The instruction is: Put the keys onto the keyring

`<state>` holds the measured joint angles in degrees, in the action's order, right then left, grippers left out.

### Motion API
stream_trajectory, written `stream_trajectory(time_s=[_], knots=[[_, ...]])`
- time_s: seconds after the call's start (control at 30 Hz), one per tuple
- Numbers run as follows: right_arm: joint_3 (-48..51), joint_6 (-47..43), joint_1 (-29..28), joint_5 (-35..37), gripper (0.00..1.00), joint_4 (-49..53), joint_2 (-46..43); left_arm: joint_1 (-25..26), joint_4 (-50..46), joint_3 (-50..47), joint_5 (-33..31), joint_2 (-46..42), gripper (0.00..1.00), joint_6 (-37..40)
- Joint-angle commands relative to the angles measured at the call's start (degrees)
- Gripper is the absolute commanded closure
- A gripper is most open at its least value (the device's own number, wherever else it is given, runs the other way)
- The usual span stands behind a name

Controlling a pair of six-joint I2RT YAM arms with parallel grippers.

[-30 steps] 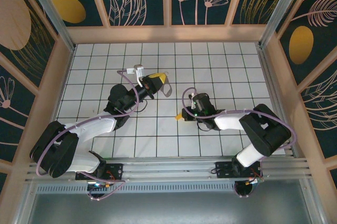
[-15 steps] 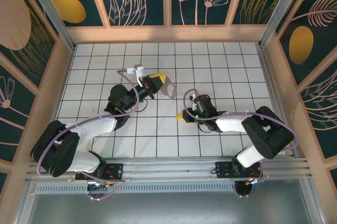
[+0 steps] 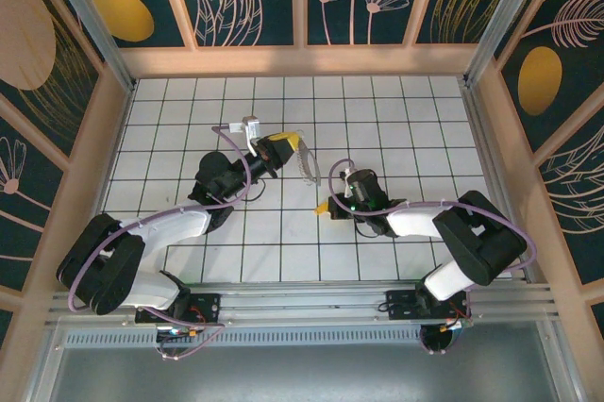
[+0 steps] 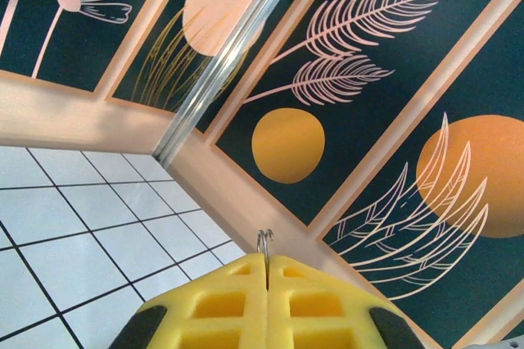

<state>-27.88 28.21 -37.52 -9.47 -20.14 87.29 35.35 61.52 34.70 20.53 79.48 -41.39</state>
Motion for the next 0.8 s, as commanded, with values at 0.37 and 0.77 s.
stream_trajectory(time_s=[0.37, 0.77], knots=[[2.26, 2.03, 4.99, 0.04, 1.0, -1.31, -14.08, -0.33, -2.92, 3.79, 1.92, 0.15, 1.0, 4.65], [0.46, 2.03, 14.43, -7.56, 1.0, -4.65, -25.67, -0.2, -12.39, 9.08, -0.62, 2.12, 1.0, 12.46]])
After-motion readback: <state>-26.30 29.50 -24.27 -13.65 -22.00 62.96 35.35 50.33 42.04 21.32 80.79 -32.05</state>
